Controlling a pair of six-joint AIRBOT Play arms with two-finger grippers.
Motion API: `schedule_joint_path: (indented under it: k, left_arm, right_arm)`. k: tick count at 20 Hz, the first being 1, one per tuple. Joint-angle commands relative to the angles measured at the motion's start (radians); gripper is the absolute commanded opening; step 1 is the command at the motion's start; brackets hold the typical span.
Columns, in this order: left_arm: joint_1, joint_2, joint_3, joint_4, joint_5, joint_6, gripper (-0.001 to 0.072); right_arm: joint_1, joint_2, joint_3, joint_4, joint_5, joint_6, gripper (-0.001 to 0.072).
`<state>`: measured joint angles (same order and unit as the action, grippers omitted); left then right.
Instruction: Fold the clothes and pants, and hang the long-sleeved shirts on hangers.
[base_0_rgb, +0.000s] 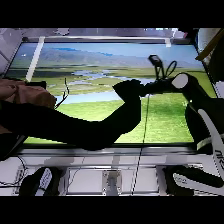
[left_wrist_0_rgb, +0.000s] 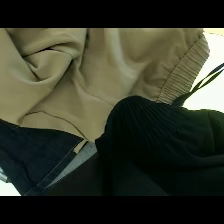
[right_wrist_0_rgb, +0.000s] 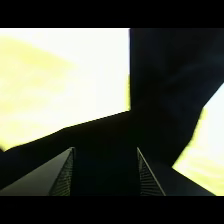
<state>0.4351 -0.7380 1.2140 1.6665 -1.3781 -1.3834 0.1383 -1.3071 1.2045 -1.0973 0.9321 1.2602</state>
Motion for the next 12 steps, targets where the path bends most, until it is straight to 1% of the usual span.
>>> schedule_joint_path:
  k: [1,2,5,8,12]
  left_arm:
    - [0.015,0.000,0.000,0.002,0.001,-0.015,0.0021]
    - [0.016,0.000,0.000,0.001,0.000,-0.031,0.0021]
    - [0.015,-0.001,0.000,0.001,0.000,-0.031,0.0021]
    - [0.015,-0.001,0.000,0.000,0.000,-0.031,0.0021]
    - [0.015,-0.001,-0.024,-0.028,0.000,-0.031,0.0022]
  right_arm:
    - [-0.150,-0.135,0.017,0.068,-0.040,0.089,0.0438]
    - [-0.161,-0.190,0.017,0.122,-0.048,0.088,0.0438]
    - [-0.161,-0.356,0.045,0.217,-0.092,0.084,0.0438]
    - [-0.146,-0.501,0.172,0.283,-0.041,0.059,0.0439]
    - [-0.113,-0.633,0.362,0.297,0.021,0.060,0.0439]
